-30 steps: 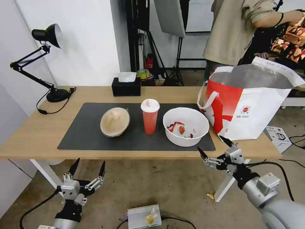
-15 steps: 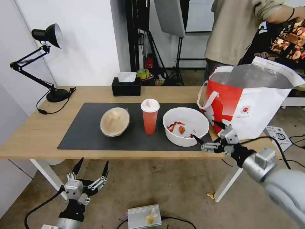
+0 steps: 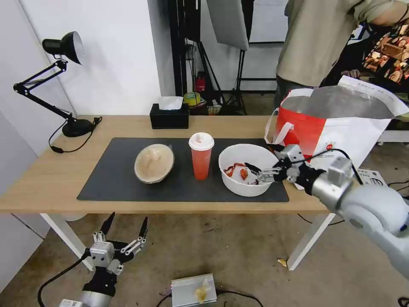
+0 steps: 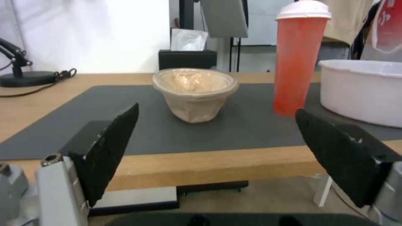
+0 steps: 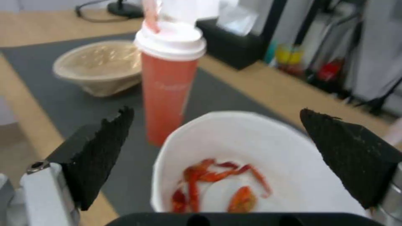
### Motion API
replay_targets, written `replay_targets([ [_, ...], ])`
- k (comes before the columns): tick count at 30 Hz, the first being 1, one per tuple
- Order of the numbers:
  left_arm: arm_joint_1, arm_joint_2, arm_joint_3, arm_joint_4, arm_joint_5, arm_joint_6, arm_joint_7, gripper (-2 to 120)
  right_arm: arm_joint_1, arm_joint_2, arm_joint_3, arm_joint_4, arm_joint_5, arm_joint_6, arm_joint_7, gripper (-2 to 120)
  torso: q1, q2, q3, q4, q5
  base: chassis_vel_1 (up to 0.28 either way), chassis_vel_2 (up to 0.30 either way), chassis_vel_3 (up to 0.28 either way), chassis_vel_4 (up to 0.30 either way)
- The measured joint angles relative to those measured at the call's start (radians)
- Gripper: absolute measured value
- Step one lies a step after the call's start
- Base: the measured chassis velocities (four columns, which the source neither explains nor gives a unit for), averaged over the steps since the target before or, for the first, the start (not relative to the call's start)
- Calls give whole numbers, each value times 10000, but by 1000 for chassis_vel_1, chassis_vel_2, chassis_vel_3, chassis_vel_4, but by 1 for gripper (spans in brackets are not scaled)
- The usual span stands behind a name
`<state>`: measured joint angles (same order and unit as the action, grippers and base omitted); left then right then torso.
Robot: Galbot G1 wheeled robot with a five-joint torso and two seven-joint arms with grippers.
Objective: Pick up the trash from the table and place it into the takeout bag.
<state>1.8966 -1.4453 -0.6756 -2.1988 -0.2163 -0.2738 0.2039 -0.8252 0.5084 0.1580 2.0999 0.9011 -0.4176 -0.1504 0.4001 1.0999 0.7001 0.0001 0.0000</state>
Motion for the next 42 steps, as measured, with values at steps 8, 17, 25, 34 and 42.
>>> replay_targets([
  [8,-93,-5,-105,268,-27,0,129,100,2158,185,-1532,-728,630,-1481,-1007,100,0,0,-1,0,0,0,0,0,0],
  [17,-221,-30,-86,561,-47,0,247,100,3640,597,-2854,-1552,1048,-2402,-1389,100,0,0,-1,0,0,0,0,0,0],
  [25,-389,29,-145,844,-234,10,347,100,4521,755,-3890,-1987,1045,-2656,-1583,100,0,1,-1,-1,-1,0,0,0,0],
  [34,-513,5,-132,1016,-265,22,379,100,4705,986,-4343,-2167,1068,-2728,-1500,100,-1,1,-1,-1,1,0,0,0,0],
  [42,-566,47,-279,1191,-346,18,378,100,4733,1046,-4648,-2292,1056,-2747,-1421,100,-1,1,-1,-1,0,0,0,0,0],
])
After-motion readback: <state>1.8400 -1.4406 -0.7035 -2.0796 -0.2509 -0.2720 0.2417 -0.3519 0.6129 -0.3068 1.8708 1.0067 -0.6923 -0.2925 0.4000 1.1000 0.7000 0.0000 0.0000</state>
